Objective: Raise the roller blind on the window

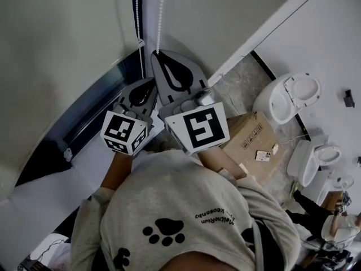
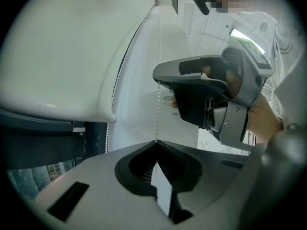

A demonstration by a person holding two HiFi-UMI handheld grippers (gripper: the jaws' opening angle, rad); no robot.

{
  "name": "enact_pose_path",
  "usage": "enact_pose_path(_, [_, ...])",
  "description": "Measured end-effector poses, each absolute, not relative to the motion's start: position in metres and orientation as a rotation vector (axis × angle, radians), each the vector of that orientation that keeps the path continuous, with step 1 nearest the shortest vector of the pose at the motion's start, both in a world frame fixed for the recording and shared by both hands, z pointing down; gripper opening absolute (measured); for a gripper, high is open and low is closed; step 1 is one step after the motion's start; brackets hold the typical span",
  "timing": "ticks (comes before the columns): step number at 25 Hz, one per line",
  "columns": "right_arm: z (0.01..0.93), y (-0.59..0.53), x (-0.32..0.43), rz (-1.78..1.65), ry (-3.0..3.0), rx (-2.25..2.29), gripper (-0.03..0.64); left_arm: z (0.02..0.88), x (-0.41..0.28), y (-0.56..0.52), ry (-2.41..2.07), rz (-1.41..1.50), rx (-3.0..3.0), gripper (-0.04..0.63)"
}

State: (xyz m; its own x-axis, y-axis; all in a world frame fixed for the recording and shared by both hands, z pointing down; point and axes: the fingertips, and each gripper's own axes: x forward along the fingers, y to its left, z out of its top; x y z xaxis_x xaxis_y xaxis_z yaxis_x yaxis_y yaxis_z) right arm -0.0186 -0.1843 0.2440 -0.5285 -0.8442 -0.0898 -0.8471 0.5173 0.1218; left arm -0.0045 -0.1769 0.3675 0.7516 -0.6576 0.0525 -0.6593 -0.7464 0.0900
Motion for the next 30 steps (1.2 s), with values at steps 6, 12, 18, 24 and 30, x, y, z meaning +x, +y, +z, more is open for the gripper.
enact_pose_path(6, [0.276,-0.176,-0.021,0.188,2.752,-1.538,0.011,0.400,-0.006,-0.167,-1.053,0.059,2.794,0.009])
enact_pose_path(12, [0.306,-0.172,-0.022,0.169,2.753,-1.565,0.011,0.430,-0.012,-0.164,-1.063,0.078,2.777,0.009])
enact_pose_path(18, [0.321,-0.173,-0.019,0.120,2.756,-1.565,0.011,0.443,-0.007,-0.162,-1.058,0.091,2.769,0.009])
enact_pose_path(24, [0.337,-0.178,-0.018,0.045,2.780,-1.582,0.011,0.456,-0.008,-0.164,-1.054,0.127,2.747,0.009])
enact_pose_path(30, [0.377,-0.173,-0.020,-0.019,2.843,-1.608,0.011,0.497,-0.009,-0.160,-1.040,0.158,2.694,0.009])
